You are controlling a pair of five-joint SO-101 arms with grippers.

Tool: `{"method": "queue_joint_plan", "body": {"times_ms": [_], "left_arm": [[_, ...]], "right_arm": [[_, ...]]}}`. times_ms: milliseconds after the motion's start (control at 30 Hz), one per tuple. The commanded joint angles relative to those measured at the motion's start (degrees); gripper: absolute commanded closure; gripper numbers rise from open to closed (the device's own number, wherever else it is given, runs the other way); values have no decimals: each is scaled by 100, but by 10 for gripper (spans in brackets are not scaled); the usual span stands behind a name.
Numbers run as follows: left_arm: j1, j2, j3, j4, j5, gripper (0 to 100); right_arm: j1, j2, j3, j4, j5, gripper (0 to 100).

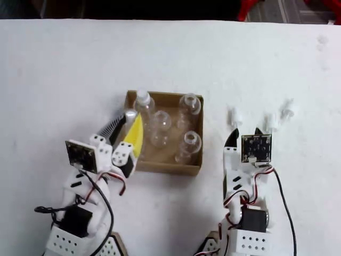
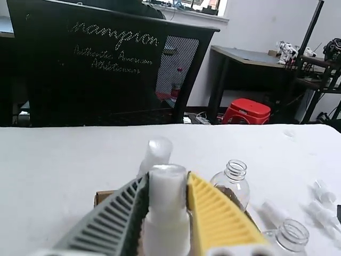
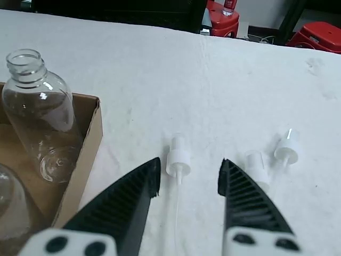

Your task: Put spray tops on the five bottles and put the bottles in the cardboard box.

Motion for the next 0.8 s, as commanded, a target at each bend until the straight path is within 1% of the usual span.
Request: {"method": "queue_joint_plan", "body": {"times_ms": [0, 133, 233, 433, 500, 600, 700, 767], "left_arm": [[40, -57, -149, 316, 79, 827], [40, -57, -642, 888, 114, 823], [40, -57, -1020, 1152, 123, 823], [40, -22, -1618, 1284, 141, 823], [66, -13, -1890, 1600, 273, 823], [75, -4, -2426, 2356, 527, 823], [66, -4, -2945, 2980, 571, 823], [48, 4, -3200, 3244, 571, 823]], "right_arm": [[4, -22, 53, -22, 70, 840], [4, -22, 53, -22, 70, 840], [4, -22, 53, -22, 70, 840], [4, -22, 53, -22, 70, 840], [4, -22, 53, -13, 70, 840], [4, -22, 53, -4, 70, 840], [4, -22, 53, -4, 70, 840], [4, -22, 53, -4, 70, 840]]}}
